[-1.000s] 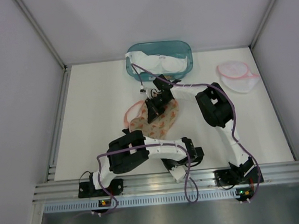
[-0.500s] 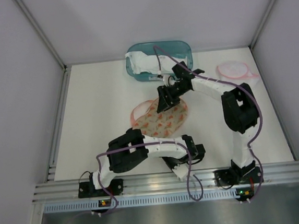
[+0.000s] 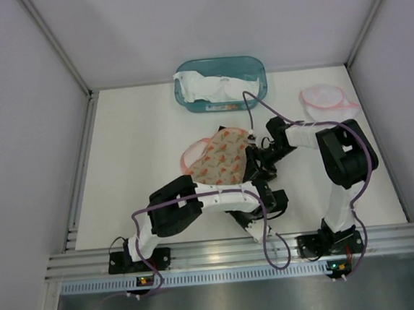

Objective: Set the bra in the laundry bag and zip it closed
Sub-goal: Zip the zipper on the laundry bag.

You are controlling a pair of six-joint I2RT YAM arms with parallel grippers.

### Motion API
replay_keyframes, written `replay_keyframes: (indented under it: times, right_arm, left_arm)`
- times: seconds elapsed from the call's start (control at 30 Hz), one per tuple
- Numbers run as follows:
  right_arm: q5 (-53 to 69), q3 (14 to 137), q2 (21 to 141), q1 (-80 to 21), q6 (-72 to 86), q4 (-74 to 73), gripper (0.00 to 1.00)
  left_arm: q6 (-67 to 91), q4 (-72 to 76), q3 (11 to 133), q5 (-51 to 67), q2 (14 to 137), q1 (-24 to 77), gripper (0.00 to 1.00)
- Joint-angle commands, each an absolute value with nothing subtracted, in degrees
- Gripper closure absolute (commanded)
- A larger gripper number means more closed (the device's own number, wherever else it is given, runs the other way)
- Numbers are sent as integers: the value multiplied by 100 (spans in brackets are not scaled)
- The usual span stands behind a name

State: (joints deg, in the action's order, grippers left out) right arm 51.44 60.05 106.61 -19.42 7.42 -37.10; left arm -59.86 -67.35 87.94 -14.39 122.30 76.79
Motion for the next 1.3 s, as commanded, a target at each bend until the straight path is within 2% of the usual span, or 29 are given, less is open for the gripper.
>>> replay_keyframes:
  times: [0.0,0.3,0.4,0.5,0.53,0.6,0.63,0.67,1.27]
  right_arm:
    - [5669,5977,10757,-2056,1168,-2927,29]
    - [5924,5669,10986,-2355,2573,-1137,27]
    - [5863,5651,11021,-2408,2777,-897,35]
    - [5792,5713,11039,-2426,2812,-853,60]
    - [5757,5722,11039,-2417,2821,-853,74]
    - [5704,5757,11039,-2391,2830,-861,86]
    - [5687,5783,11056,-2382,2830,-887,97]
    - [5678,5844,11074,-2338,2830,-914,100]
    - [5019,6705,11355,-1960,2514,-1186,100]
  left_arm:
    - [-5977,-6680,9053,-1380,12076,7612,100]
    - [-5959,-6653,9202,-1239,12094,7603,100]
    - [-5959,-6645,9167,-1213,12085,7603,100]
    - [-5977,-6653,9167,-1143,12050,7603,100]
    - [-5968,-6653,9167,-1125,12041,7603,100]
    - [-5959,-6645,9141,-1108,12041,7603,100]
    - [-5942,-6636,9123,-1064,12006,7603,100]
    - [-5933,-6636,9106,-1037,11988,7603,100]
    - [-5792,-6653,8174,-466,11241,8305,100]
